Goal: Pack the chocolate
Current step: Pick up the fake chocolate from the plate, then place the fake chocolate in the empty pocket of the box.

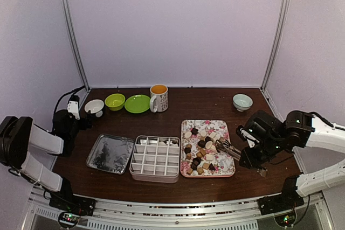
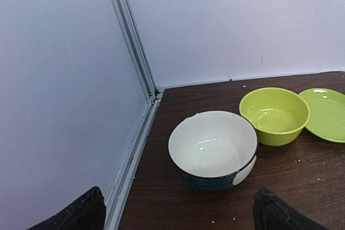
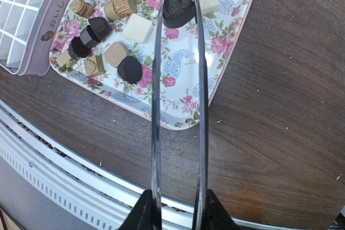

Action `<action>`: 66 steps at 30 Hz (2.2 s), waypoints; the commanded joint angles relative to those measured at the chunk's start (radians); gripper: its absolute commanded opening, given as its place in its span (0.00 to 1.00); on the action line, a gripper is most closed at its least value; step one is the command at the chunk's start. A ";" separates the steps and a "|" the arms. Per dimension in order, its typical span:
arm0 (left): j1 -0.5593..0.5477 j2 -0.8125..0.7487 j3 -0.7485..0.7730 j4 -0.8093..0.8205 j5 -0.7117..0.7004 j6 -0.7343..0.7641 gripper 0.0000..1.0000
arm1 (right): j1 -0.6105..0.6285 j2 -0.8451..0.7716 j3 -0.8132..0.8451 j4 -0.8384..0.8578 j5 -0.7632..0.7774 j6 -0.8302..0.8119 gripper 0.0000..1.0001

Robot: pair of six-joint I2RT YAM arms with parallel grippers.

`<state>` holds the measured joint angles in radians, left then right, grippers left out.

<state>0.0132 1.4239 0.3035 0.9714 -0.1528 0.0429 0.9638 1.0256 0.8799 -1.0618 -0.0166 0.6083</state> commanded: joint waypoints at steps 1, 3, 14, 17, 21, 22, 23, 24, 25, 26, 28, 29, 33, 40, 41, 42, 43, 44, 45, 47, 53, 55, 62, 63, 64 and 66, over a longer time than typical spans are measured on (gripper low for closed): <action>0.006 0.001 0.022 0.052 -0.001 -0.006 0.98 | -0.004 -0.023 0.021 0.006 0.031 0.000 0.28; 0.007 0.001 0.022 0.053 -0.001 -0.006 0.98 | -0.005 -0.022 0.030 0.007 0.032 -0.001 0.28; 0.007 0.001 0.022 0.053 -0.002 -0.006 0.98 | -0.004 0.041 0.141 0.103 -0.003 -0.046 0.28; 0.006 0.001 0.022 0.052 -0.002 -0.006 0.98 | -0.005 0.069 0.173 0.117 -0.014 -0.057 0.28; 0.007 0.001 0.022 0.052 -0.001 -0.006 0.98 | -0.004 0.093 0.208 0.170 -0.014 -0.070 0.28; 0.007 0.001 0.022 0.052 -0.002 -0.006 0.98 | -0.005 0.104 0.218 0.181 -0.017 -0.074 0.28; 0.007 0.001 0.022 0.053 -0.001 -0.006 0.98 | -0.004 0.117 0.227 0.195 -0.021 -0.076 0.28; 0.007 0.001 0.022 0.052 -0.002 -0.006 0.98 | -0.005 0.129 0.232 0.210 -0.027 -0.077 0.28; 0.007 0.001 0.022 0.052 -0.001 -0.006 0.98 | -0.004 0.141 0.236 0.231 -0.030 -0.077 0.28; 0.006 0.001 0.022 0.052 -0.002 -0.006 0.98 | -0.004 0.151 0.237 0.253 -0.034 -0.077 0.27; 0.007 0.001 0.022 0.052 -0.002 -0.006 0.98 | -0.004 0.170 0.240 0.289 -0.042 -0.074 0.27; 0.006 0.001 0.022 0.052 -0.002 -0.006 0.98 | -0.004 0.180 0.242 0.303 -0.046 -0.074 0.27; 0.007 0.001 0.022 0.052 -0.001 -0.006 0.98 | -0.004 0.209 0.248 0.329 -0.049 -0.078 0.27; 0.006 0.000 0.022 0.052 -0.002 -0.006 0.98 | -0.005 0.228 0.244 0.354 -0.046 -0.085 0.27; 0.006 0.001 0.022 0.052 -0.001 -0.006 0.98 | -0.005 0.231 0.245 0.355 -0.046 -0.086 0.27; 0.006 0.000 0.022 0.052 -0.001 -0.006 0.98 | -0.005 0.236 0.247 0.356 -0.046 -0.087 0.27; 0.007 0.001 0.022 0.052 -0.002 -0.006 0.98 | -0.004 0.239 0.250 0.356 -0.047 -0.088 0.27; 0.006 0.001 0.022 0.053 -0.002 -0.007 0.98 | -0.005 0.243 0.254 0.356 -0.046 -0.090 0.27; 0.007 0.001 0.022 0.053 -0.002 -0.007 0.98 | -0.005 0.247 0.258 0.355 -0.045 -0.092 0.26; 0.007 0.000 0.022 0.053 -0.002 -0.006 0.98 | -0.004 0.249 0.263 0.356 -0.044 -0.092 0.26; 0.006 0.001 0.023 0.052 -0.002 -0.006 0.98 | -0.004 0.257 0.261 0.367 -0.045 -0.094 0.27; 0.006 0.001 0.022 0.052 -0.002 -0.007 0.98 | -0.005 0.258 0.256 0.380 -0.047 -0.093 0.26; 0.006 0.001 0.022 0.053 -0.002 -0.006 0.98 | -0.003 0.304 0.251 0.459 -0.081 -0.107 0.26; 0.007 0.001 0.022 0.052 -0.002 -0.006 0.98 | -0.003 0.316 0.256 0.465 -0.085 -0.110 0.26; 0.007 0.001 0.022 0.053 -0.002 -0.006 0.98 | -0.002 0.330 0.263 0.470 -0.092 -0.112 0.26; 0.007 0.001 0.022 0.052 -0.002 -0.007 0.98 | 0.002 0.361 0.278 0.471 -0.115 -0.118 0.26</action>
<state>0.0132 1.4239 0.3035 0.9714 -0.1528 0.0433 0.9634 1.3415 1.1114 -0.6460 -0.0940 0.5163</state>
